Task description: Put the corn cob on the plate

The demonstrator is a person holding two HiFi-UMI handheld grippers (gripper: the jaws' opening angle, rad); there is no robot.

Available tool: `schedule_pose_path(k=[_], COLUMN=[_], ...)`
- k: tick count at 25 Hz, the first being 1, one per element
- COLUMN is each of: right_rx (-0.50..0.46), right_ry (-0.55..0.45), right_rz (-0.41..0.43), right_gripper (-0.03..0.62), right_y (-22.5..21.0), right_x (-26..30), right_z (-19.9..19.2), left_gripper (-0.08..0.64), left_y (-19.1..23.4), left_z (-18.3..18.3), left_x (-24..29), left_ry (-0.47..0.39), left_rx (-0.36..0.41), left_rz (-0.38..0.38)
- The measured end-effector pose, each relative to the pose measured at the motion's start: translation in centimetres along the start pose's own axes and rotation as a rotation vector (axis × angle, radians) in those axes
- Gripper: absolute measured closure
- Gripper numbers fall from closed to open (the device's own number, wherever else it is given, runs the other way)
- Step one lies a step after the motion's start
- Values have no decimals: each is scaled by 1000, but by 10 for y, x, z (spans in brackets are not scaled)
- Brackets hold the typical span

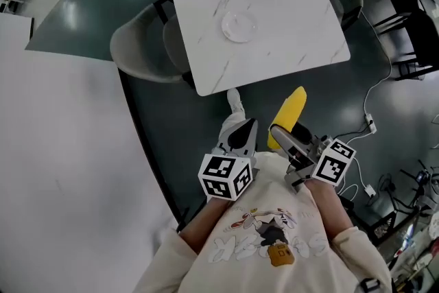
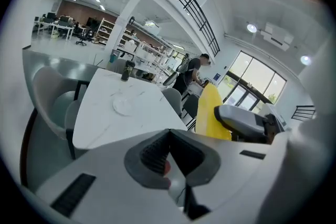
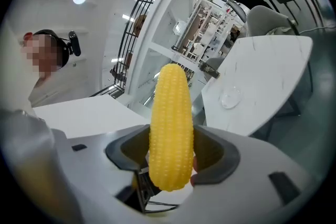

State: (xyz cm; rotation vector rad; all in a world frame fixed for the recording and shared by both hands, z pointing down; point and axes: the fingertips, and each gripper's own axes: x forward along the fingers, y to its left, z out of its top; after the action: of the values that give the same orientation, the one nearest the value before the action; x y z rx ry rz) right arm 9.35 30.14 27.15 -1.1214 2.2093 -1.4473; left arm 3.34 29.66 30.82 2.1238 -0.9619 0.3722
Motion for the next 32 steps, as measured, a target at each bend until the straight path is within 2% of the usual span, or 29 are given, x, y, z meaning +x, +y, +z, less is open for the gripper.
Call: schedule_pose_path(k=[3, 6, 11, 19, 27, 32], right_rx=[-8, -11, -11, 13, 23, -62], right_ry=[-24, -55, -86, -89, -6, 64], right_rz=[1, -9, -59, -152, -234, -281], right_gripper=[351, 351, 351, 351, 351, 351], right_y=[4, 1, -10, -35, -66, -94], right_x=[52, 102, 146, 177, 196, 211], right_z=[40, 75, 110, 137, 137, 142], left_gripper=[554, 554, 554, 554, 554, 554], left_y=[34, 64, 83, 115, 137, 153], left_z=[52, 103, 148, 187, 184, 181], left_x=[23, 44, 70, 103, 124, 141], left_ry=[40, 34, 37, 65, 112, 133], left_rx=[34, 49, 76, 50, 36, 18], left_rz=[-24, -48, -106, -120, -92, -54])
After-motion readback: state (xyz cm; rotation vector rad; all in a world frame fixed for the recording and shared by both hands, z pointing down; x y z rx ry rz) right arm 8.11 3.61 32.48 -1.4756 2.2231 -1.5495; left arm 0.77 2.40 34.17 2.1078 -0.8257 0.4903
